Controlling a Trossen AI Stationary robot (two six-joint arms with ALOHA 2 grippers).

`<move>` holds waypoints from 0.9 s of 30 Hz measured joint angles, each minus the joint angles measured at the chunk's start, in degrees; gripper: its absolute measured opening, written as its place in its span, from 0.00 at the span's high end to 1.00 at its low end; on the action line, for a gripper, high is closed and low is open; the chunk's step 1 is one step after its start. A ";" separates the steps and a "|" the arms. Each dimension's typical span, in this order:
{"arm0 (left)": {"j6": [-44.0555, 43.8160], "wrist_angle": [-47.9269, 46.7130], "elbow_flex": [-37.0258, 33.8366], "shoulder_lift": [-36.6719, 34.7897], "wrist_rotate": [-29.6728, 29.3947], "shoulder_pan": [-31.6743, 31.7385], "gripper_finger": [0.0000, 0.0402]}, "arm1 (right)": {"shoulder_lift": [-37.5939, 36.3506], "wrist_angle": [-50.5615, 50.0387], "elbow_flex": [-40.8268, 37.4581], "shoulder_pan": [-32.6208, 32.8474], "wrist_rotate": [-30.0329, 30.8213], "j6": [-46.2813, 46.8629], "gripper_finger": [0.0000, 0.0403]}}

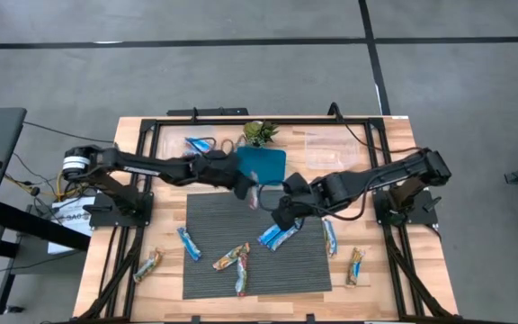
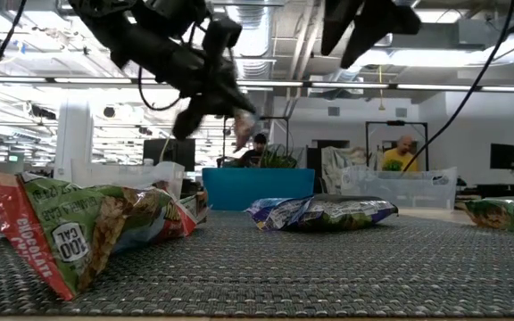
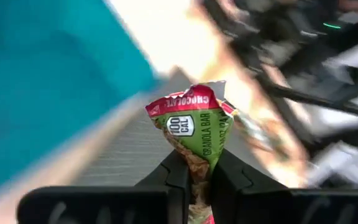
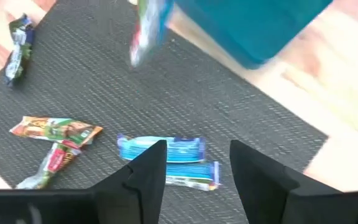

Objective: Pick and place Granola Bars by type
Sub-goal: Put the red granola bar into the left transparent bin

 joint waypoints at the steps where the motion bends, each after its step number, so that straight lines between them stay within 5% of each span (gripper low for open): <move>1: 0.95 -2.87 -0.06 -1.97 -2.04 0.82 0.92 | -0.34 -0.63 0.00 0.06 0.51 -0.02 0.57; 14: 3.32 -40.06 0.01 -29.42 -21.53 15.36 0.93 | -1.83 5.33 -0.02 0.68 9.48 -20.04 0.62; 27: 6.19 -44.27 -0.02 -31.43 -24.49 23.84 0.84 | -1.85 9.67 -0.02 -1.64 10.80 -27.91 0.66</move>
